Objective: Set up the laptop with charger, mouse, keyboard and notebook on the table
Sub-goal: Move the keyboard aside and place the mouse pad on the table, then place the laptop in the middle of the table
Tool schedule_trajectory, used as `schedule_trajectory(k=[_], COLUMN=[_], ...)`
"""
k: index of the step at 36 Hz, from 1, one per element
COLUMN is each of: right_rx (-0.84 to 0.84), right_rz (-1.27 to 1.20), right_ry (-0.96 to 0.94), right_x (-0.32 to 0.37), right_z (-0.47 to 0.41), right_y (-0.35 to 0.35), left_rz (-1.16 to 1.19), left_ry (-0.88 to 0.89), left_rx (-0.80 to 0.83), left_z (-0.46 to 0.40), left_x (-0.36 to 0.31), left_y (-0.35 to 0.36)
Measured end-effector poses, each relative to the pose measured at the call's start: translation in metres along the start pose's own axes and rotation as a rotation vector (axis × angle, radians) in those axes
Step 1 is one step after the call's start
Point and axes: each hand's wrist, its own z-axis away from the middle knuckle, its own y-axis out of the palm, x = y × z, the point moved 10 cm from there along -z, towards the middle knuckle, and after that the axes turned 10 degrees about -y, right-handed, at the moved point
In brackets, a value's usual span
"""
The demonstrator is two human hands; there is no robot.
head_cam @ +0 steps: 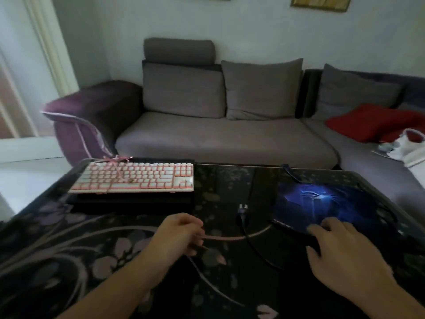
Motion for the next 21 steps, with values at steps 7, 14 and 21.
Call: schedule_trajectory(k=[7,14,21], right_rx=[-0.02,0.062,0.027], right_rz=[-0.718,-0.974,-1.102], right_ry=[-0.098,0.146,0.352], right_x=[0.144,0.238,0.258], right_z=[-0.121,-0.25,-0.311], right_y=[-0.012,0.026,0.071], left_rz=[-0.09,-0.282,0.004], left_ry=[0.088,0.001,-0.044], left_rx=[-0.507,-0.942,-0.598], left_z=[-0.045,-0.082,-0.127], left_x=[-0.011,-0.03,-0.01], left_y=[-0.148,-0.302,-0.318])
